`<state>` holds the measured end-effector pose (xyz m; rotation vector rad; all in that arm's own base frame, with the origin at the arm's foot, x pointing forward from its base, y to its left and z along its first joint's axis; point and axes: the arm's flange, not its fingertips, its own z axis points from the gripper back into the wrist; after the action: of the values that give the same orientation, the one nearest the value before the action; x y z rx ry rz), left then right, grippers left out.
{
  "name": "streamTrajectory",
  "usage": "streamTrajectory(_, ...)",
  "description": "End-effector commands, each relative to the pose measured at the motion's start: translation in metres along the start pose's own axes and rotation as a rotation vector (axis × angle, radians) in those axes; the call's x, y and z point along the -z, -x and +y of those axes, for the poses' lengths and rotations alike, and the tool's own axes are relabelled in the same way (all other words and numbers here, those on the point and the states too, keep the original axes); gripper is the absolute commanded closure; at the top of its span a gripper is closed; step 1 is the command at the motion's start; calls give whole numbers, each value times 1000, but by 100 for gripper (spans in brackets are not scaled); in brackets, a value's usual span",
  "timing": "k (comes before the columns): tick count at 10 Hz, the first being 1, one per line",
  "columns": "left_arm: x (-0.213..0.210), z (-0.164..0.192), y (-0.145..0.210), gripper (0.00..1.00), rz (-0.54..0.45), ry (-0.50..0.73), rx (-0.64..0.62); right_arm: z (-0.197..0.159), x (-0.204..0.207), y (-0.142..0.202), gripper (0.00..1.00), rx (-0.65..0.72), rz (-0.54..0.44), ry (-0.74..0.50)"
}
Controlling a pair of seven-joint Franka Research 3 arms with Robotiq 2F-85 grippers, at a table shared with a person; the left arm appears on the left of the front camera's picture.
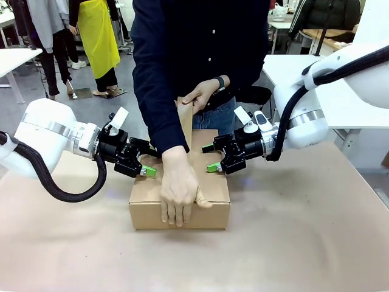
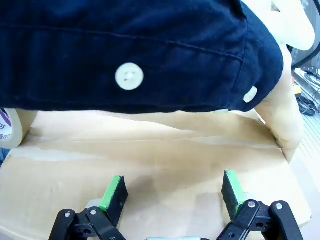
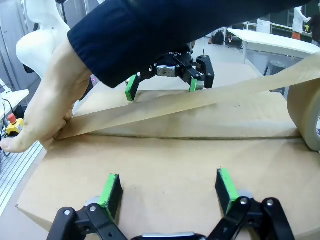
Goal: Pack the gift set into the box.
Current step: Press and hold the closed box until the human finishes sealing it.
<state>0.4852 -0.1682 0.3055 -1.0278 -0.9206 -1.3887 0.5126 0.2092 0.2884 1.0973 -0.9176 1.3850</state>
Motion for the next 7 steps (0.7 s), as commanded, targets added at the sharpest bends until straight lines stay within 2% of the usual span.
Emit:
streamTrajectory(1, -1, -3, 2, 0, 7, -4, -2, 2, 0, 2, 0, 8, 7, 3)
streamTrajectory(7, -1, -3, 2, 0, 7, -4, -2, 2, 0, 2, 0, 8, 7, 3)
